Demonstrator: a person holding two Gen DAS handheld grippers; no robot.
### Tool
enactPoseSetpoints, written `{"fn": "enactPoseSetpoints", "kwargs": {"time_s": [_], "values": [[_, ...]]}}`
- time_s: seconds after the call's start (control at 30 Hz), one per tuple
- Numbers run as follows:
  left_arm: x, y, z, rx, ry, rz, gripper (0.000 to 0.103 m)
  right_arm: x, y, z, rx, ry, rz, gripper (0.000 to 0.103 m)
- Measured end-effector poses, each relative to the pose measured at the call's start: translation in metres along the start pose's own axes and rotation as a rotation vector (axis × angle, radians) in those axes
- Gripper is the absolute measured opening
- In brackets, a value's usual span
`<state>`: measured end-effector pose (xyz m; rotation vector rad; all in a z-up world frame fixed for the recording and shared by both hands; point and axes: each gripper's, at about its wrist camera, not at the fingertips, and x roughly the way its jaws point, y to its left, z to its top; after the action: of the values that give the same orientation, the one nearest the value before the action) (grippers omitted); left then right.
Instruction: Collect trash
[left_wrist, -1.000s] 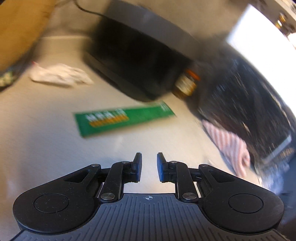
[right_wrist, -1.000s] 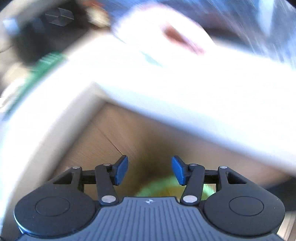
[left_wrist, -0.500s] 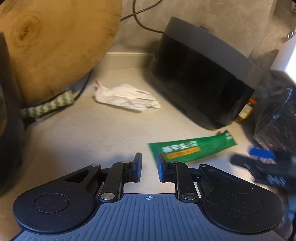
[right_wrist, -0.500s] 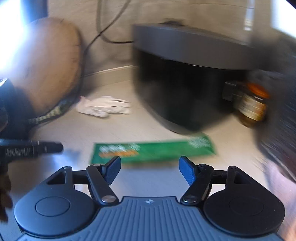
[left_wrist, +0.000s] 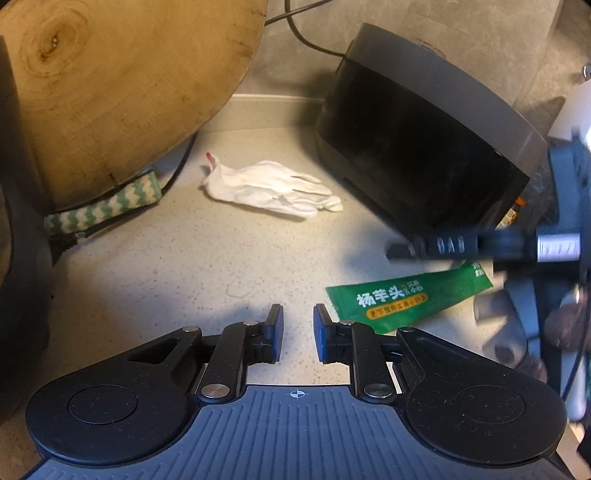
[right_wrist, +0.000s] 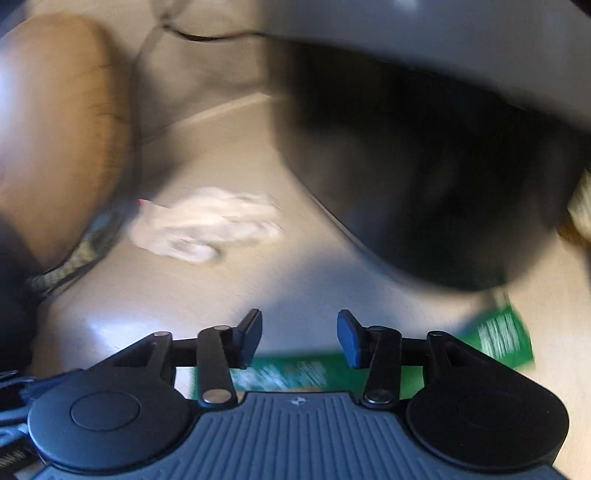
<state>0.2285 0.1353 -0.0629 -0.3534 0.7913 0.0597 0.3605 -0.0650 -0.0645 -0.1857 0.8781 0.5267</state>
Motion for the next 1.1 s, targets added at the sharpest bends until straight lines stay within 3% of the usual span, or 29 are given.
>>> {"fn": "enactPoseSetpoints", "kwargs": {"time_s": [0.07,0.1,0.17,0.27,0.43,0.5,0.53,0.57,0.6,0.8,1.1], "values": [[0.001,0.001,-0.001,0.003,0.014,0.002,0.020,0.007,0.024,0.017,-0.122,-0.016,-0.004,0.080],[0.001,0.002,-0.003,0.003,0.022,0.003,0.020,0.014,0.037,0.025,-0.181,-0.018,-0.004,0.085],[0.002,0.003,-0.006,0.010,0.042,0.010,0.020,0.033,0.059,0.042,-0.271,-0.013,0.014,0.086],[0.001,0.005,-0.010,0.024,0.062,0.011,0.020,0.074,0.078,0.068,-0.296,0.016,0.027,0.086],[-0.004,0.010,-0.011,0.018,0.067,0.000,0.020,0.131,0.070,0.089,-0.123,0.105,0.023,0.087],[-0.003,0.011,-0.010,0.017,0.067,-0.002,0.020,0.131,0.067,0.092,-0.089,0.072,0.013,0.075],[-0.003,0.011,-0.010,0.019,0.066,-0.004,0.020,0.128,0.069,0.092,-0.117,0.069,-0.001,0.049],[-0.004,0.010,-0.010,0.021,0.065,-0.007,0.020,0.123,0.071,0.091,-0.150,0.070,-0.001,0.014],[-0.004,0.010,-0.010,0.024,0.065,-0.008,0.020,0.114,0.070,0.090,-0.163,0.082,0.017,0.006],[-0.005,0.001,-0.009,0.051,0.067,-0.032,0.020,0.038,0.052,0.063,-0.169,0.054,0.126,0.007],[-0.013,-0.015,-0.012,0.090,0.067,-0.052,0.020,-0.023,0.026,0.023,-0.073,0.121,0.204,0.007]]}}
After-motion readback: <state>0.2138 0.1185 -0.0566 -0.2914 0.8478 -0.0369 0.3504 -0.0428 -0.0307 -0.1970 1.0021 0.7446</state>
